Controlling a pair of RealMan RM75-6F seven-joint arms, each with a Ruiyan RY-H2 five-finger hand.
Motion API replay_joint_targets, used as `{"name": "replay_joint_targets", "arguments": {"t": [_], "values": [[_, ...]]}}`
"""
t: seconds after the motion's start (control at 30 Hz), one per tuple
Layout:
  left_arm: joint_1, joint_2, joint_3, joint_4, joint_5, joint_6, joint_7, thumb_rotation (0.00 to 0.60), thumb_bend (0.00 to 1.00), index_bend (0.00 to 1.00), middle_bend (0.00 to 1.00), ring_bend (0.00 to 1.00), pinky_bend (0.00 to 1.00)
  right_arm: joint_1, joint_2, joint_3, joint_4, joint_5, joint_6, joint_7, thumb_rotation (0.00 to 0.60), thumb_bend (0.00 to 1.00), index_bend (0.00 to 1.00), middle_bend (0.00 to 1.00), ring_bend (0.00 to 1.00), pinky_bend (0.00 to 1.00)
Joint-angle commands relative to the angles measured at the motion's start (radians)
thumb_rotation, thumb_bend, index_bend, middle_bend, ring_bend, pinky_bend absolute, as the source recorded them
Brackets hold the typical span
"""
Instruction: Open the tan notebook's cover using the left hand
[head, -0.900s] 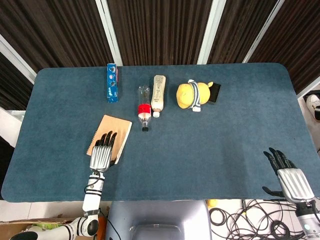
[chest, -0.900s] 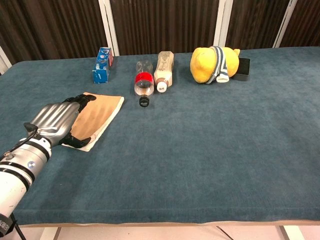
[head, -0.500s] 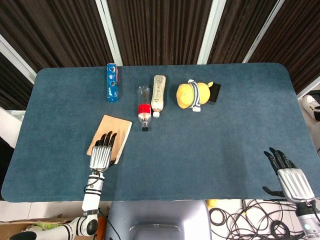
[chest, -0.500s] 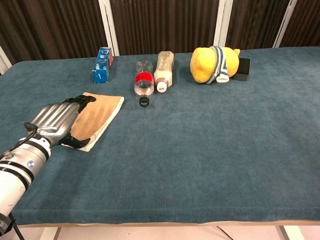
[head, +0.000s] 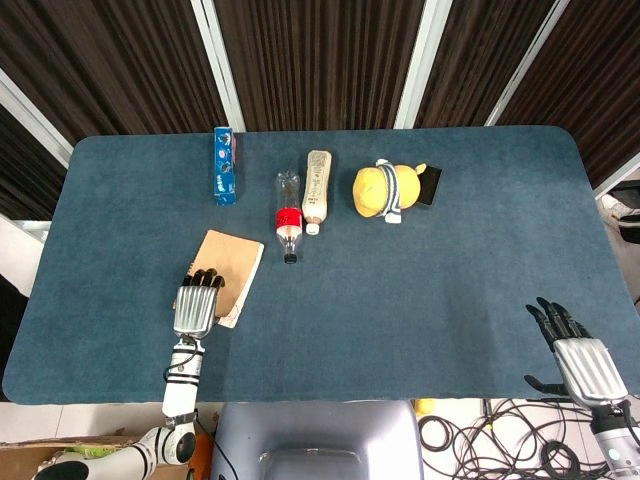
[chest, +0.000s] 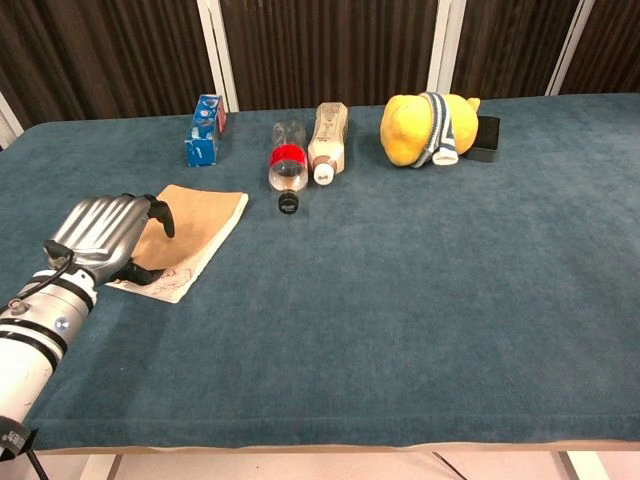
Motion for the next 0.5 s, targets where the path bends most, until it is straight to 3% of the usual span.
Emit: {"name": "replay_joint_targets", "arguments": {"t": [0.03, 0.5], "values": [[-0.003, -0.027, -0.011, 0.050, 0.004, 0.022, -0.009, 0.600, 0.34, 0.59, 0.40, 0.37, 0.39, 0.007, 0.010, -0.008, -0.003, -0.006, -0.016, 0.007, 0.600, 0.00, 0.00, 0.00, 0.00, 0.24], [-0.022, -0.044, -0.033, 0.138, 0.046, 0.095, -0.097, 0.600, 0.40, 0.70, 0.51, 0.47, 0.51, 0.014, 0.017, -0.015, -0.010, -0.006, -0.034, 0.006, 0.600, 0.00, 0.00, 0.00, 0.00, 0.24]]}}
